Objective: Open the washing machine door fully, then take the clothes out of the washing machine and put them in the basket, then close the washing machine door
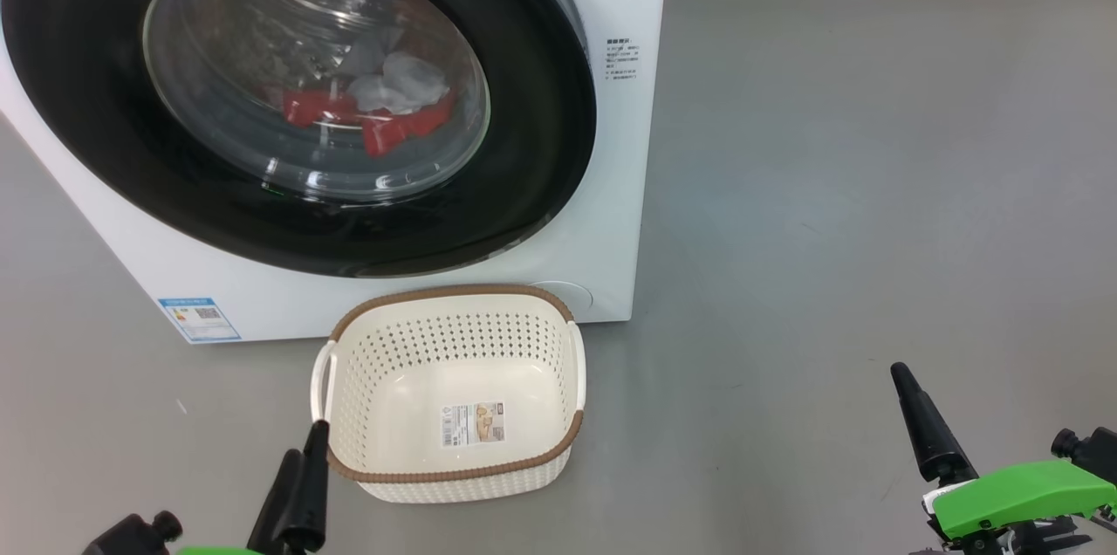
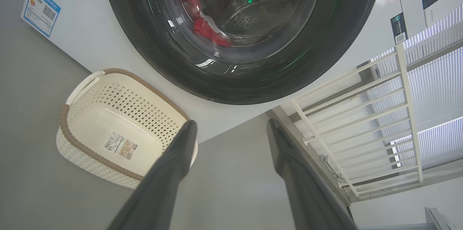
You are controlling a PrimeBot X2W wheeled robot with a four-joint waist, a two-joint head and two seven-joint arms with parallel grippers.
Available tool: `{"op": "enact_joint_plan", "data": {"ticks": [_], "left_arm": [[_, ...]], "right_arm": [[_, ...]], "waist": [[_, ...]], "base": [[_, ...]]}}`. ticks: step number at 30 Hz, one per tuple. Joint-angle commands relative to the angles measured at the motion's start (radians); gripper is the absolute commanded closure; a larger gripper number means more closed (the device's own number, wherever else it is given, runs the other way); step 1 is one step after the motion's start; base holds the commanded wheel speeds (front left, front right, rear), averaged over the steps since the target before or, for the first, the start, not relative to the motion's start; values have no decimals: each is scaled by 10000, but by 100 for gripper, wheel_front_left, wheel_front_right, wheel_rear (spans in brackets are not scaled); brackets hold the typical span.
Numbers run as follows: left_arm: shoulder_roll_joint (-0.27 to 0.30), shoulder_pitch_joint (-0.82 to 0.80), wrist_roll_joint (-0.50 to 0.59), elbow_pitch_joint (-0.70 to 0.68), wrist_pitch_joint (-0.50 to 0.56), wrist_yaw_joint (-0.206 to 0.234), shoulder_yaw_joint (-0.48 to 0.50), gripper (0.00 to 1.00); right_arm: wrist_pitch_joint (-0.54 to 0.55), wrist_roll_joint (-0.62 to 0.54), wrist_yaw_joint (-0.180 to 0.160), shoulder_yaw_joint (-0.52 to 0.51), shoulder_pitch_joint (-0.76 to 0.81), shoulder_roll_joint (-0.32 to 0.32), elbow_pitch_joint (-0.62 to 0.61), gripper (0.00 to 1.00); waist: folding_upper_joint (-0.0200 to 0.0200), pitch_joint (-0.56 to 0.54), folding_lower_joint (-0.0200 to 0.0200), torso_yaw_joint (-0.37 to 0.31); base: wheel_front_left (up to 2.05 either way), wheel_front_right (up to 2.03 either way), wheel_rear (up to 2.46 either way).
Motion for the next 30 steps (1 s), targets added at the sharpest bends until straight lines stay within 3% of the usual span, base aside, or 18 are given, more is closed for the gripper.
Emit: {"op": "enact_joint_plan", "data": {"ticks": [1, 30], "left_arm": [[155, -42, 523, -362, -141, 109, 48, 0], [501, 44, 4230, -956, -996, 1099, -789, 0]], "right_arm": [[-142, -399, 3, 126, -102, -265, -241, 0], [-995, -3177, 4, 565, 59, -617, -406, 0]], "waist": [[0, -1, -1, -1], [0, 179, -1, 97]], "base": [[0, 0, 0], [0, 0, 0]]}}
